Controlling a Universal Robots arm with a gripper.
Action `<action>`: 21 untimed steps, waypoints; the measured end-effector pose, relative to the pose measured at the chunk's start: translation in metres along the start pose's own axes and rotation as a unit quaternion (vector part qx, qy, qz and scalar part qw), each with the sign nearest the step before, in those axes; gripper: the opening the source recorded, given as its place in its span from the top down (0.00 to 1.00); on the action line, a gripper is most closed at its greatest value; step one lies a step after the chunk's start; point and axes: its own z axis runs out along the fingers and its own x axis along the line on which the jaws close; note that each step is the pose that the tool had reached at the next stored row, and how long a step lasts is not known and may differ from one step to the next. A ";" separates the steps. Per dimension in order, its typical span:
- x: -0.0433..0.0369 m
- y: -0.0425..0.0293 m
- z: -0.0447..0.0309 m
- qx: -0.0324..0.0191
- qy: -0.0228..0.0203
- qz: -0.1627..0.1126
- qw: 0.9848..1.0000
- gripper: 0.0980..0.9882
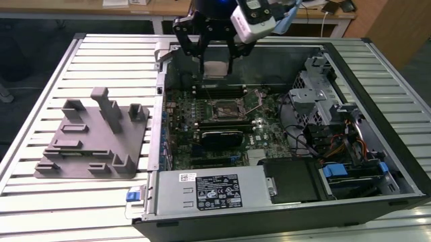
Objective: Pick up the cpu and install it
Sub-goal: 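Pick up the cpu and move it towards the insertion slot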
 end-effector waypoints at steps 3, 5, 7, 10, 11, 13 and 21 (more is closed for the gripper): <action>-0.0135 0.0003 0.0001 0.000 0.001 0.000 1.000 0.50; -0.0227 0.0005 0.0003 0.000 0.001 0.000 1.000 0.50; -0.0317 0.0007 0.0004 0.000 0.002 0.000 1.000 0.50; -0.0456 0.0011 0.0005 0.000 0.003 0.000 1.000 0.50; -0.0492 0.0011 0.0005 0.000 0.003 0.000 1.000 0.50; -0.0509 0.0011 0.0005 0.000 0.003 0.000 1.000 0.50; -0.0509 0.0007 0.0076 0.000 0.000 0.000 1.000 0.50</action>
